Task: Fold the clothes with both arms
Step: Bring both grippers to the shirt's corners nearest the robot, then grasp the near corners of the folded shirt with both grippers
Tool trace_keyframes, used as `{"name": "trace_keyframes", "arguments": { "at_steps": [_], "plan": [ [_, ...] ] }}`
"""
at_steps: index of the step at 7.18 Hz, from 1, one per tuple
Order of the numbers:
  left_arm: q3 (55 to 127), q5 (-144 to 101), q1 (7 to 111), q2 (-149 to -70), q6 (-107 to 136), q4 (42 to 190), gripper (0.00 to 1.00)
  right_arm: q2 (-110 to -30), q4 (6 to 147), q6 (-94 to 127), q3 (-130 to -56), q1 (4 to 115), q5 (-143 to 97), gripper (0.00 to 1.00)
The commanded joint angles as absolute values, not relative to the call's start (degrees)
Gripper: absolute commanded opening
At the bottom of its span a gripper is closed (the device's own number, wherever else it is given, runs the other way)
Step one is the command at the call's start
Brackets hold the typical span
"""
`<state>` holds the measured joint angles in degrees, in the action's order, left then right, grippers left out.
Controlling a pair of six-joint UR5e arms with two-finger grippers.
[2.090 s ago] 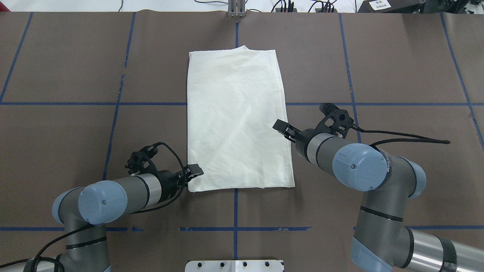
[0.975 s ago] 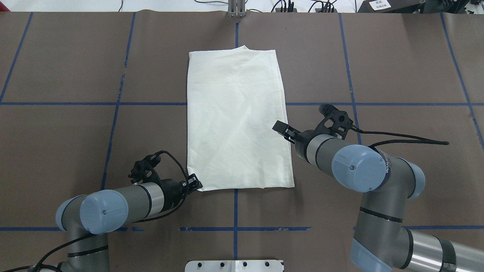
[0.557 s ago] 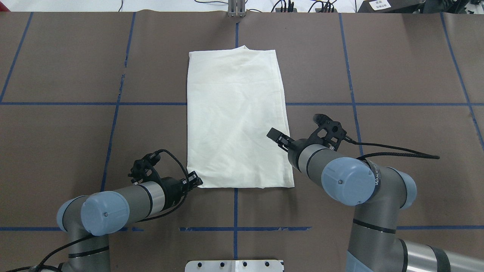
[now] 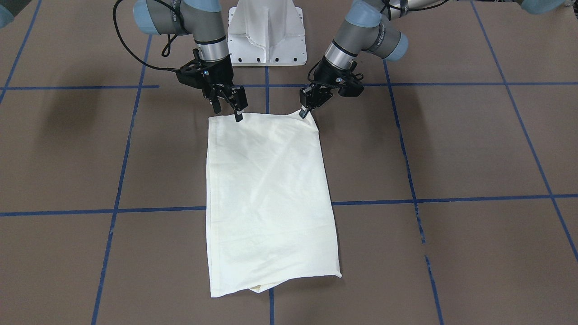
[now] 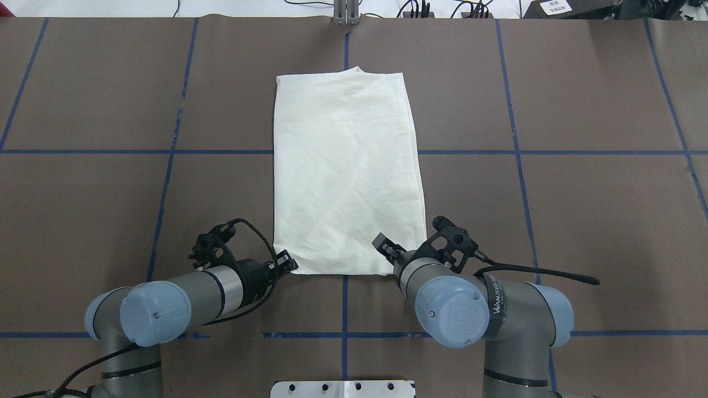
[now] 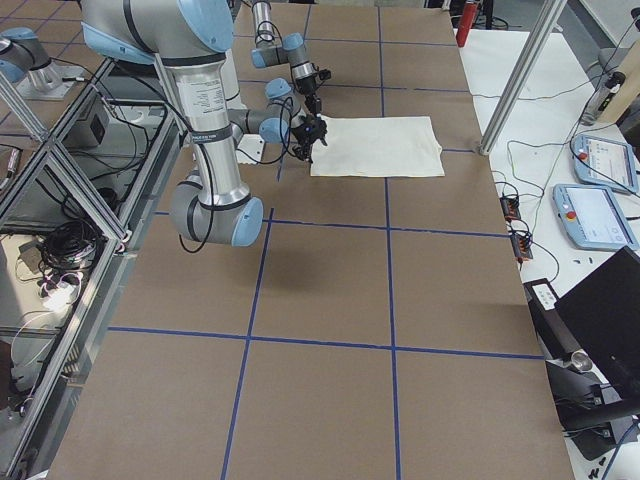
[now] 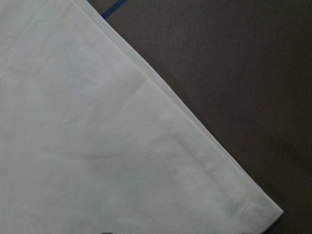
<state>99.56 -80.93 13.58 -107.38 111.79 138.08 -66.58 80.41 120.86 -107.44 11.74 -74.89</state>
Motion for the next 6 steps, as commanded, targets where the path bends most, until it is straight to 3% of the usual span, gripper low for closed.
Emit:
{"name": "trace_keyframes", "arguments": {
  "at_steps": [1,6],
  "plan": [
    [99.6,-80.4,13.5,-107.4,111.8,138.1,0.00,-66.3,81.9,124.0,-105.8,10.2,-74.9,0.83],
    [99.8,-80.1,13.6,-107.2,111.7,138.1,0.00,-62.0,81.7,124.1,-101.1,11.1,-74.0,0.79]
  ]
}}
